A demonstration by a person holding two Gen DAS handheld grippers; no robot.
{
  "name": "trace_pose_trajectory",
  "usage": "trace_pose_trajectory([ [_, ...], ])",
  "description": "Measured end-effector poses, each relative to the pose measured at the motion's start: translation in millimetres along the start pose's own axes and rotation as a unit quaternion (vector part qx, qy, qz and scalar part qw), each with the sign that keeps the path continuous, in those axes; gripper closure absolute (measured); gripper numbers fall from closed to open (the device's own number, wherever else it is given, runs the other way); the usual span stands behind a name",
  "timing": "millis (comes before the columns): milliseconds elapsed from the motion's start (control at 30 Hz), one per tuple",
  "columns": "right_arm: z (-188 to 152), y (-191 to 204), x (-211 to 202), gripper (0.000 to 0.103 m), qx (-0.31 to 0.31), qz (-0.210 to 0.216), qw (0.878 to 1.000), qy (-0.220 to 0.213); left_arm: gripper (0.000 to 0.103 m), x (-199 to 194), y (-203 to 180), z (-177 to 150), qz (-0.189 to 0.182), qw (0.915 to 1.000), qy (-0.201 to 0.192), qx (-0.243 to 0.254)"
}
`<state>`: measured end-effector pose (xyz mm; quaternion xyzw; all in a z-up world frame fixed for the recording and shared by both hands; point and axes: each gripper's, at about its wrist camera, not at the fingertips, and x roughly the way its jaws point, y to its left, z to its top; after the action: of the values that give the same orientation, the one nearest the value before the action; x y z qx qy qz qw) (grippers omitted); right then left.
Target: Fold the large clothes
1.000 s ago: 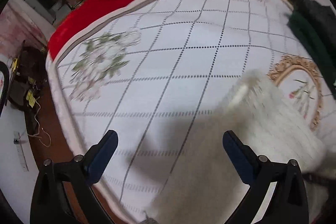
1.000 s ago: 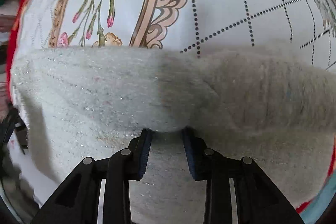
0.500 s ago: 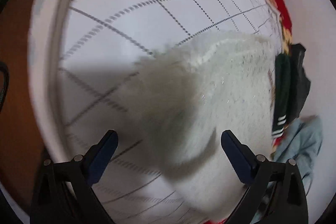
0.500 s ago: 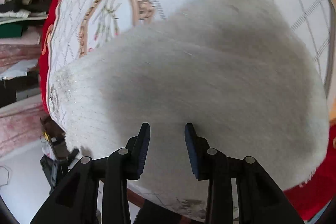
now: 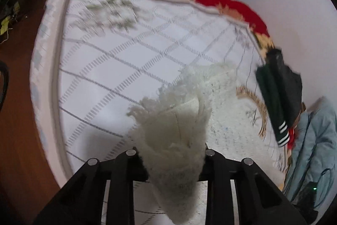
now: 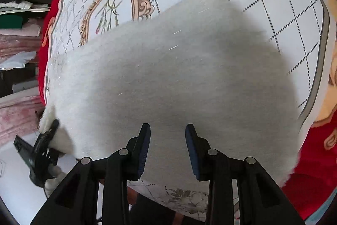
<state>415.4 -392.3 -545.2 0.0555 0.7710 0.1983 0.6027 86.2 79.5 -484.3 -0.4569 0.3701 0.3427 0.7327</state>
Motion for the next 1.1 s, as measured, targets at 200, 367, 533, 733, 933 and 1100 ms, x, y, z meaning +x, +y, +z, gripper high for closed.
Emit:
trace_pose_trajectory([
  [200,6.7,-16.9,27.1,0.065,0.019,0.014,0.999,0.024,0.053,34.8,35.7,-8.1,-0.092,0.9932,0.056,-0.043],
  [367,10.3,-23.3,37.9,0.065,0.037,0.023,0.999,0.032,0.049,61.6,21.9,-27.1,-0.085,0.9949,0.041,-0.035],
  [533,2.0,-14.7,5.4,0.065,0.016,0.024,0.999,0.021,0.089,48.7,-5.9,-8.5,-0.034,0.9994,-0.013,0.0],
  [733,0.1,-4.7,55.8,0.067,0.01,0.039,0.998,0.051,0.089,-5.7,-29.1,27.0,-0.042,0.9949,-0.079,0.048],
  [933,17.3,55.0,89.5,0.067,-0.029,0.076,0.995,0.057,0.089,-46.3,-83.2,32.7,0.003,0.964,-0.149,0.22],
  [1100,-13.8,35.3,4.0,0.045,-0.026,0.095,0.994,-0.038,0.089,-50.7,-105.2,12.2,0.004,0.9419,-0.137,0.307],
])
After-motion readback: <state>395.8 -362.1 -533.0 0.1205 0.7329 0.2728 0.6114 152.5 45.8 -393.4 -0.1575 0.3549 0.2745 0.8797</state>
